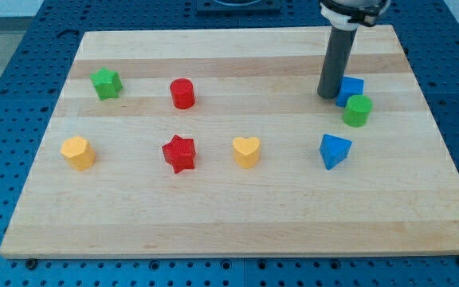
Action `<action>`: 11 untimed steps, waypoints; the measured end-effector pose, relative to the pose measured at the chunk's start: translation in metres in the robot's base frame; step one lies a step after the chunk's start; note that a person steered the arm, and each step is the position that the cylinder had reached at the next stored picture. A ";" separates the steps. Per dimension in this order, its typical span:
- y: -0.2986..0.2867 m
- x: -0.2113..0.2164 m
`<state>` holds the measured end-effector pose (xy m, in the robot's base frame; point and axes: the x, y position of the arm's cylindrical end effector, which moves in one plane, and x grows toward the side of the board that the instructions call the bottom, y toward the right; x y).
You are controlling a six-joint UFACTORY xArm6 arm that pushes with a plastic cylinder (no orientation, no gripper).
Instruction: Slide the red circle towards the top side of the board
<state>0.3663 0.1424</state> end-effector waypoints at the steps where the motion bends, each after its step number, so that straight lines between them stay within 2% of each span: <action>1: 0.000 0.000; 2: -0.027 0.001; 7: -0.272 0.036; 8: -0.277 0.021; 11: -0.203 -0.016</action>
